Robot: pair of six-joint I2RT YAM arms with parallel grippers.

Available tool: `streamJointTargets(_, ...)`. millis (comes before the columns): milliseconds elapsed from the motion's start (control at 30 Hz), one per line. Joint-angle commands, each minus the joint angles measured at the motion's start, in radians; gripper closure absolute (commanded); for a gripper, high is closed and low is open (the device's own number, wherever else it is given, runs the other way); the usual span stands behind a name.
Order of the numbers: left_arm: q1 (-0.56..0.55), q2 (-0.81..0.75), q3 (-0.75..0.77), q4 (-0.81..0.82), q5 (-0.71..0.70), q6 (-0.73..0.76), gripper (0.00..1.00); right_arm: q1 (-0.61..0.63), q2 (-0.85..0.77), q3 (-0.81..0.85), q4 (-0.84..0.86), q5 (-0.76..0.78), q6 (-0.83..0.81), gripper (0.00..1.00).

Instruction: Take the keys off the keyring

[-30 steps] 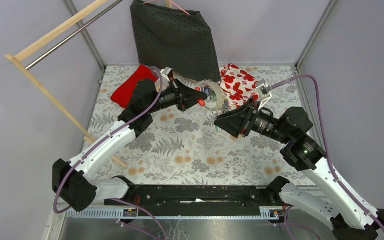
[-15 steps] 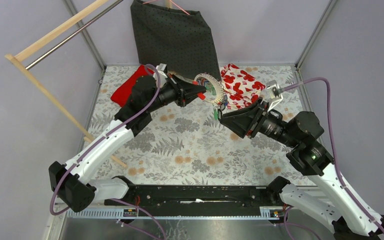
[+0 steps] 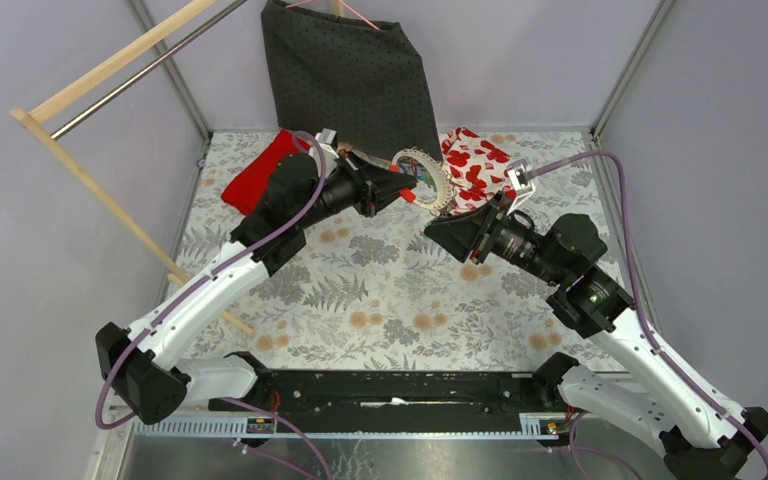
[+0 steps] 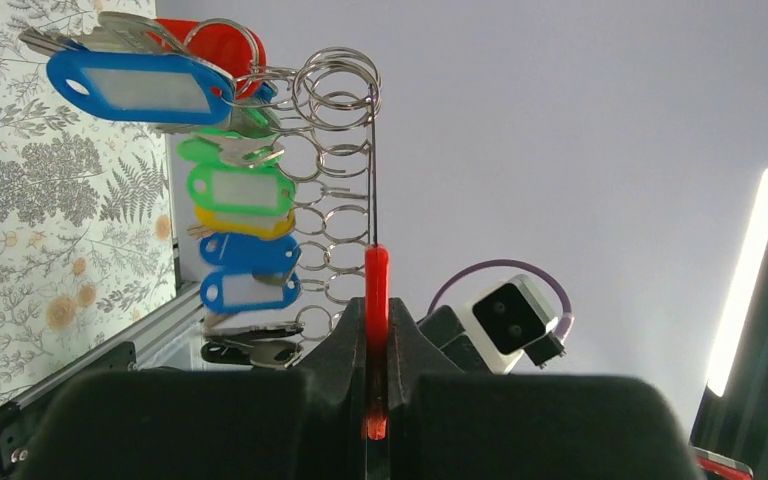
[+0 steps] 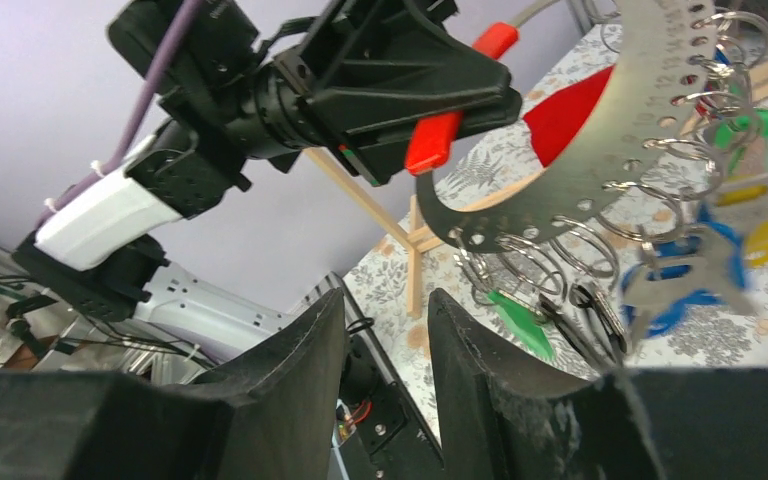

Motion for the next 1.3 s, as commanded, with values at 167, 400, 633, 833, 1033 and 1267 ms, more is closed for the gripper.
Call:
streamJointTargets(167, -0.021, -0.050, 0.086, 0.039, -0.053, -0.003, 1.00, 0.005, -0.036, -0.015, 0.021, 0.072, -0.043, 0.56)
streamJointTargets(400, -0.036, -0.058, 0.094, 0.016, -0.070, -0.006, 1.00, 0.006, -0.051, -0.003, -0.013, 0.090, -0.052, 0.56)
streamJointTargets(633, -0.045, -0.064, 0.096, 0.014, -0.079, -0.008, 1.00, 0.005, -0.043, -0.005, -0.016, 0.085, -0.046, 0.56)
streamJointTargets(833, -0.045, -0.064, 0.103, 0.014, -0.081, -0.008, 1.00, 0.005, -0.056, -0.011, -0.033, 0.097, -0.054, 0.55)
streamJointTargets(1033, -0.047, -0.061, 0.114, 0.008, -0.082, -0.008, 1.00, 0.006, -0.070, -0.012, -0.056, 0.108, -0.065, 0.54)
streamJointTargets(1267, -0.051, -0.058, 0.129, 0.002, -0.086, -0.006, 1.00, 0.005, -0.087, -0.014, -0.080, 0.131, -0.075, 0.52)
